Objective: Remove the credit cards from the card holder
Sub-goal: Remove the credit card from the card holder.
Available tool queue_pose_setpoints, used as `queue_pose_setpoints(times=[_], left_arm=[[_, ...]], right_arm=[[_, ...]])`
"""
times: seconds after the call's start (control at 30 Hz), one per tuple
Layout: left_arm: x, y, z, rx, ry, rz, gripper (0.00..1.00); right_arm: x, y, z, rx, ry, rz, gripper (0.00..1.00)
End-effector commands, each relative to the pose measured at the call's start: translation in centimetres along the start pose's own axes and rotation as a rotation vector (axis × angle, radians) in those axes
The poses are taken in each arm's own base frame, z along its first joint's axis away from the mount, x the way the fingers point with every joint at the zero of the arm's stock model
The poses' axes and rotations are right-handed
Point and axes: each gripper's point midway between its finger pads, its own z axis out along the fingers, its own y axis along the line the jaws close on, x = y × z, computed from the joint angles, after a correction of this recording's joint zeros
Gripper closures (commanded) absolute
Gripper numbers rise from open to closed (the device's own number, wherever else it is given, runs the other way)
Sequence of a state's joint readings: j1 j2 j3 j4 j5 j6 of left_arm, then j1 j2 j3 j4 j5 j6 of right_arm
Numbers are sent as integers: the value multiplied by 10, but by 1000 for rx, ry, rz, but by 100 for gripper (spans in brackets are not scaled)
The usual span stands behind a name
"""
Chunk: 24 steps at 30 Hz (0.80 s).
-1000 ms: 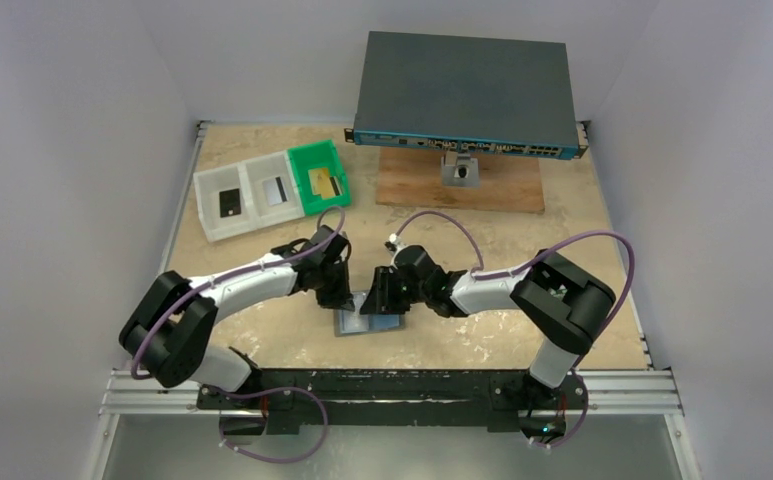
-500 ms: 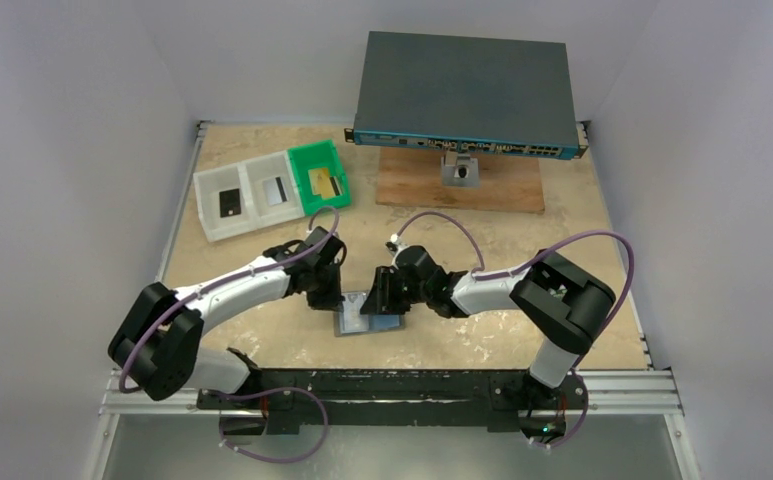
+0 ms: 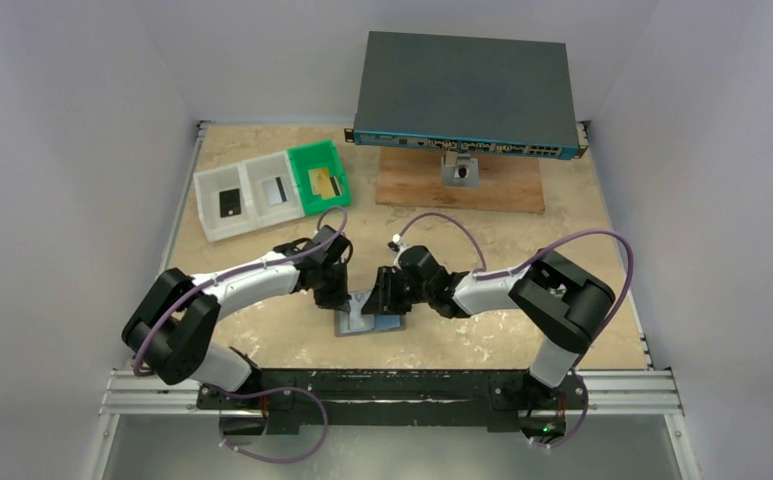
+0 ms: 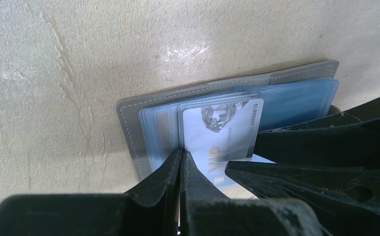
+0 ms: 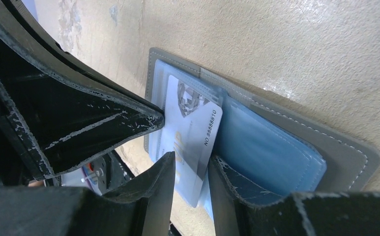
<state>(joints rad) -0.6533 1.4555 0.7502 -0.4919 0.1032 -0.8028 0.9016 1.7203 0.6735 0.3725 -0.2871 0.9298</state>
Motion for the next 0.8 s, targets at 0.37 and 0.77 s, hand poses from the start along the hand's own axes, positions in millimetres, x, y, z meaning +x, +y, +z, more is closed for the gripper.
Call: queue_pose_setpoints(times=[0.37, 0.77], left_arm=[[14, 32, 21, -157, 28, -69, 100], [16, 33, 23, -157, 35, -78, 100]], right_arm=[[6, -14, -20, -149, -13, 113, 72], [5, -8, -22, -245, -16, 161, 81]])
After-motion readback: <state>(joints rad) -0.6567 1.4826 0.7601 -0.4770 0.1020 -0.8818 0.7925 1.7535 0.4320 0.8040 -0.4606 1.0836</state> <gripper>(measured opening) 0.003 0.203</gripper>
